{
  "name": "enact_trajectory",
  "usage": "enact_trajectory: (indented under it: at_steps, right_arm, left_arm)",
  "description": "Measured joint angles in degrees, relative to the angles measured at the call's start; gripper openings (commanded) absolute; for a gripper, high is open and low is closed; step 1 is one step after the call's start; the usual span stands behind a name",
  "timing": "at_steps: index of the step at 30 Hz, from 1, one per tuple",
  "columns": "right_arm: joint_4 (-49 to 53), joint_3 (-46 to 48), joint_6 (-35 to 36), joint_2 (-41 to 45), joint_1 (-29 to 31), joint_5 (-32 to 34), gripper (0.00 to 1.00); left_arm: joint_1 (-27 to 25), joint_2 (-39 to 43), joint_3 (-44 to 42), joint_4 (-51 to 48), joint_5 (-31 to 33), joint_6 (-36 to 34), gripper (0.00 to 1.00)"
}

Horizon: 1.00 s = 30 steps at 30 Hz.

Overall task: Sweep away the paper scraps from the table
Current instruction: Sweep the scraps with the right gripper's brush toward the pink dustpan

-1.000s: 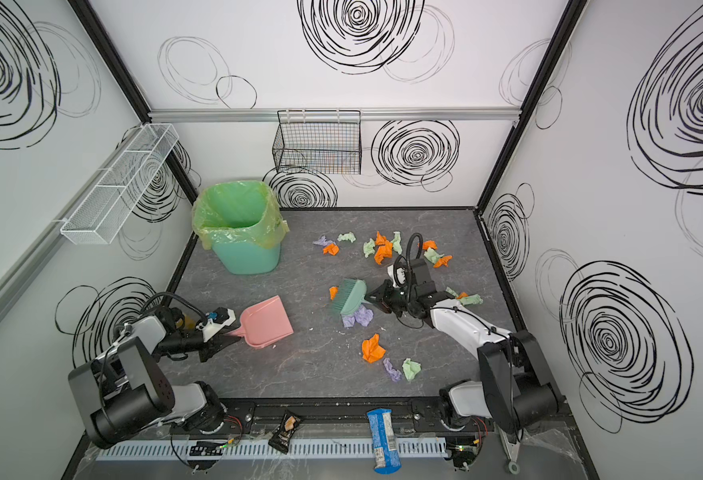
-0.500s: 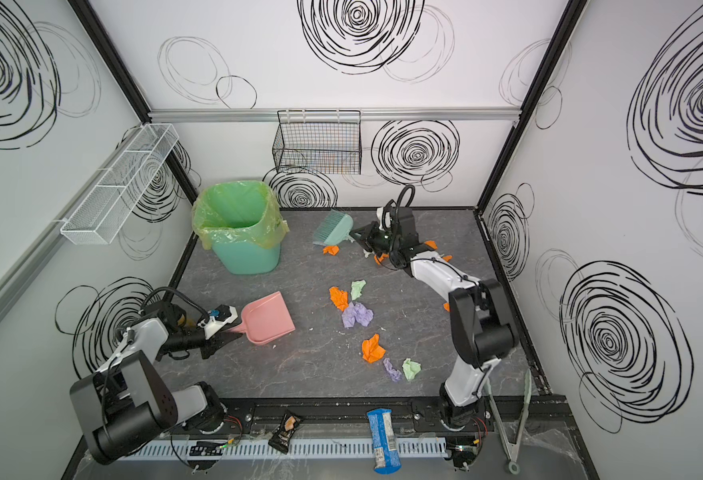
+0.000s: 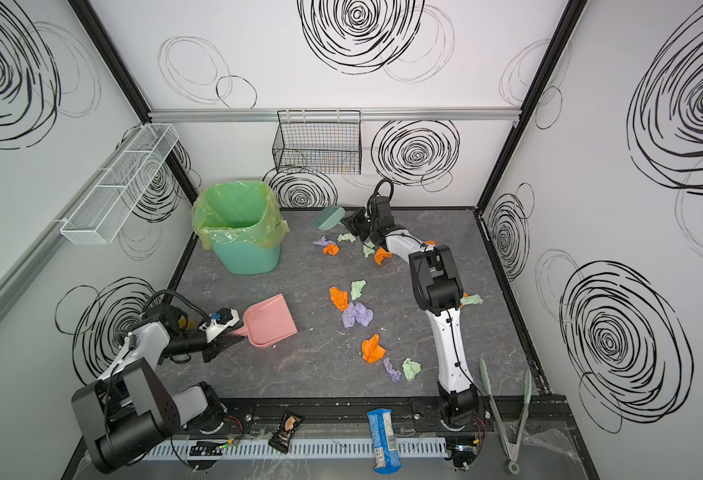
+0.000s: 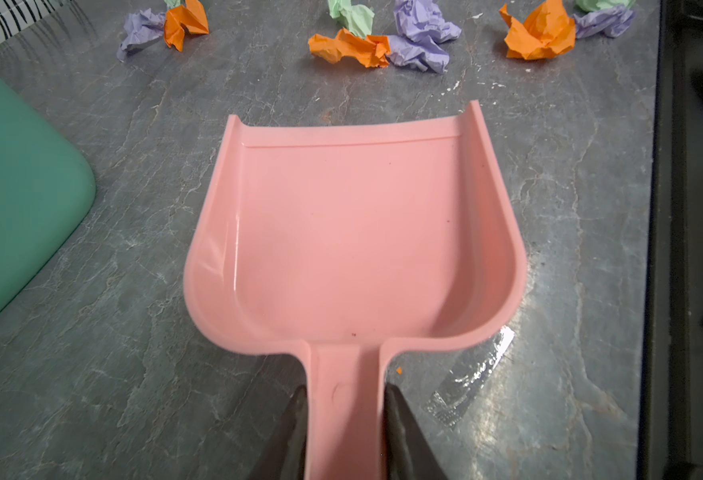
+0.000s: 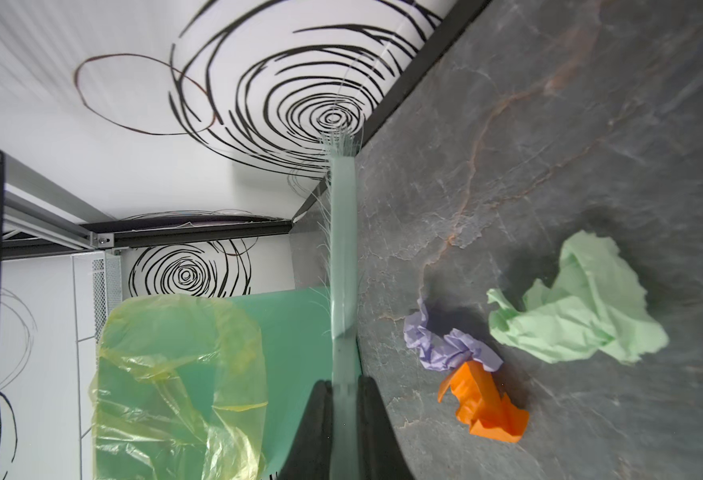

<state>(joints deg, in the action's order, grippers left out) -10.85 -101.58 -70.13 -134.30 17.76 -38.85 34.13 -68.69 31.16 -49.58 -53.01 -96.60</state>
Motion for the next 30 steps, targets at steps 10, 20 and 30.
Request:
enact_trajectory:
  at_steps: [10,20,30]
  right_arm:
    - [-2.7,8.6,-0.1,-0.8,-1.8,-3.1,0.0]
    - [-7.1,30.0,4.3,13.7,-6.1,-6.4,0.0]
    - [-1.3,54.6,15.0,36.4,-10.7,-6.8,0.0]
  left_arm:
    - [0.0,-2.2,0.3,0.0,-0.8,0.0,0.0]
    - [-0.3,-2.2,0.5,0.0,-0.9,0.1,0.0]
    - [-3.5,-1.9,1.0,1.4,-0.9,3.2,0.0]
